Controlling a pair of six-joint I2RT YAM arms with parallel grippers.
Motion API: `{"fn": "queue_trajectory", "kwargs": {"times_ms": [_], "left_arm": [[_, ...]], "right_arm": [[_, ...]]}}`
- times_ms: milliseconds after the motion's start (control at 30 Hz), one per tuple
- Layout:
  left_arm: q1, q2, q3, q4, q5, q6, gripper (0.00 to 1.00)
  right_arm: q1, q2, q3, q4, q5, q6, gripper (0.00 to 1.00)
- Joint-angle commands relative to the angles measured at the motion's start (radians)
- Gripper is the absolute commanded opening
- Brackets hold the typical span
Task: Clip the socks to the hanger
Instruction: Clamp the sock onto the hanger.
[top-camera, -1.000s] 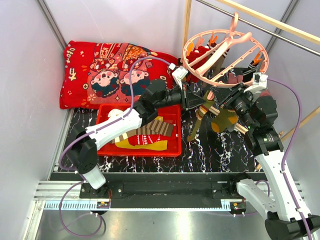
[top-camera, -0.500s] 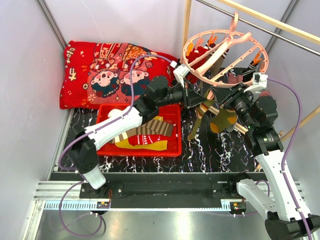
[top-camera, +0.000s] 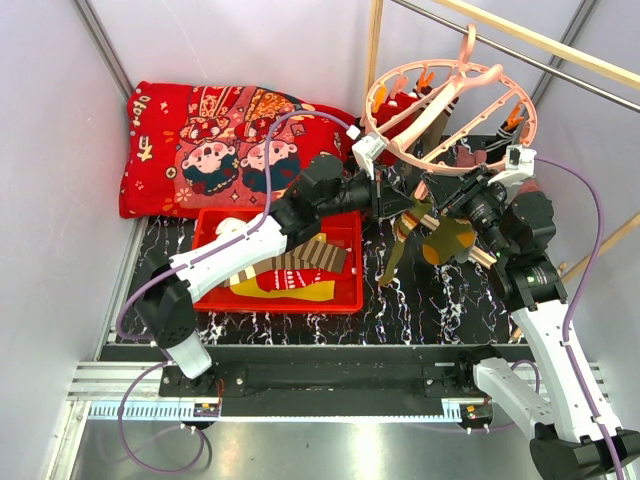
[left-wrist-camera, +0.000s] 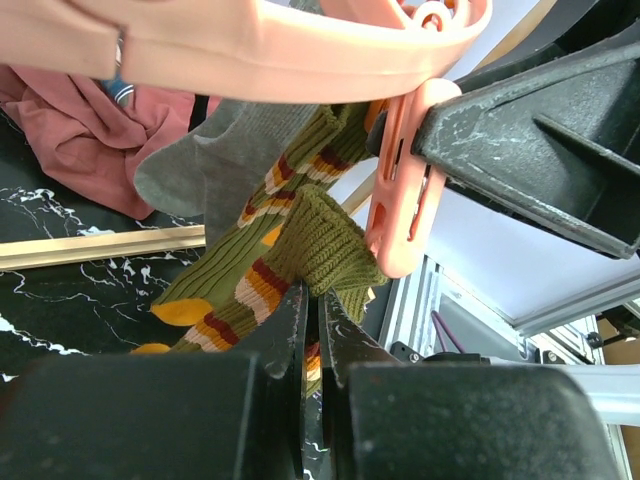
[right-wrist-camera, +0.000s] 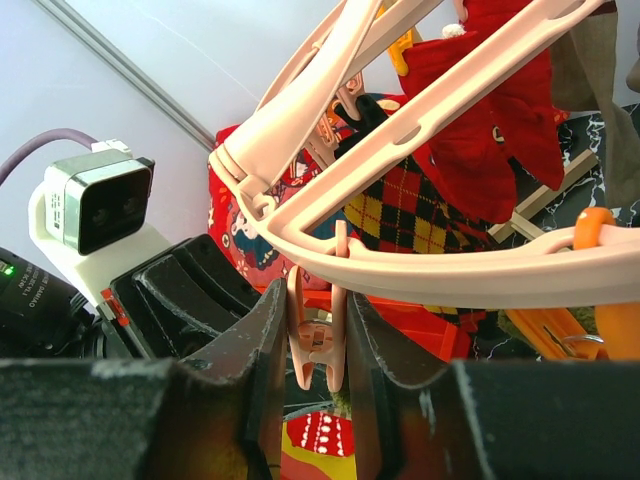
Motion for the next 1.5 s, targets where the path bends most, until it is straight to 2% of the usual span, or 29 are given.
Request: {"fn": "queue_trajectory", "kwargs": {"times_ms": [0, 1333, 1367, 1467], "left_arm": [[-0.005, -0.023, 0.06, 0.017, -0.029, 0.018, 0.0], [-0.025, -0.077, 0.116, -0.029, -0.001, -0.011, 0.0], [-0.023, -0.078, 0.115, -0.024, -0.001, -0.013, 0.0], [-0.025, -0.078, 0.115, -0.021, -0.003, -0.011, 0.0]], "right_arm": [[0.001, -0.013, -0.001, 0.078, 0.021, -0.01, 0.0], [0.001, -0.028, -0.018, 0.079, 0.041, -0.013, 0.0], [0.001, -0.025, -0.016, 0.079, 0.037, -0.011, 0.01], [0.001, -0.022, -0.015, 0.081, 0.031, -0.01, 0.14]]}}
